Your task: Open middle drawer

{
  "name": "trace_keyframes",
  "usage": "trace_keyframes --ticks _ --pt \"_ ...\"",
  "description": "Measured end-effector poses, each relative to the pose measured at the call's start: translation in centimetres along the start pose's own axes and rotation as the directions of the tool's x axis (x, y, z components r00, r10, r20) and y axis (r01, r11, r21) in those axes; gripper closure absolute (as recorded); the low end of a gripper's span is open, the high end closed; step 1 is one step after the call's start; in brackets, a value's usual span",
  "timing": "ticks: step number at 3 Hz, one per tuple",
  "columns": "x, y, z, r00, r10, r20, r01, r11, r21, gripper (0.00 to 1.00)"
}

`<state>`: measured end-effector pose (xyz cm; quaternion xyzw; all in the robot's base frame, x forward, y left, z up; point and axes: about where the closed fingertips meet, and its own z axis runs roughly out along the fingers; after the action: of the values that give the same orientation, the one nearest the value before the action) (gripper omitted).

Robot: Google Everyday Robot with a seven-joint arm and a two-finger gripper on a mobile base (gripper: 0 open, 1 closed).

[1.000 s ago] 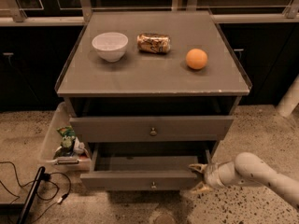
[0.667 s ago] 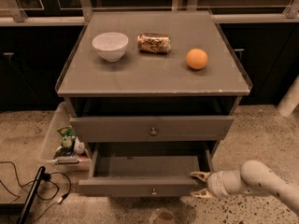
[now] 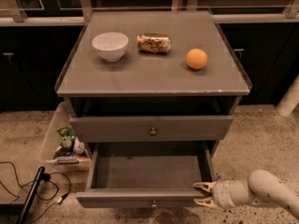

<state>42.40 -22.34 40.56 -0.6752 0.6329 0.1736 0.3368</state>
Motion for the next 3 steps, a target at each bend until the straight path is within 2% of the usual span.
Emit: trace_keyframes --ticks 1,3 --pt "-0.02 0.0 0.02 1.0 0.0 0.0 0.0 1.0 0.0 0.91" --pt "-0.02 0.0 0.03 1.0 0.0 0.0 0.0 1.0 0.0 0.44"
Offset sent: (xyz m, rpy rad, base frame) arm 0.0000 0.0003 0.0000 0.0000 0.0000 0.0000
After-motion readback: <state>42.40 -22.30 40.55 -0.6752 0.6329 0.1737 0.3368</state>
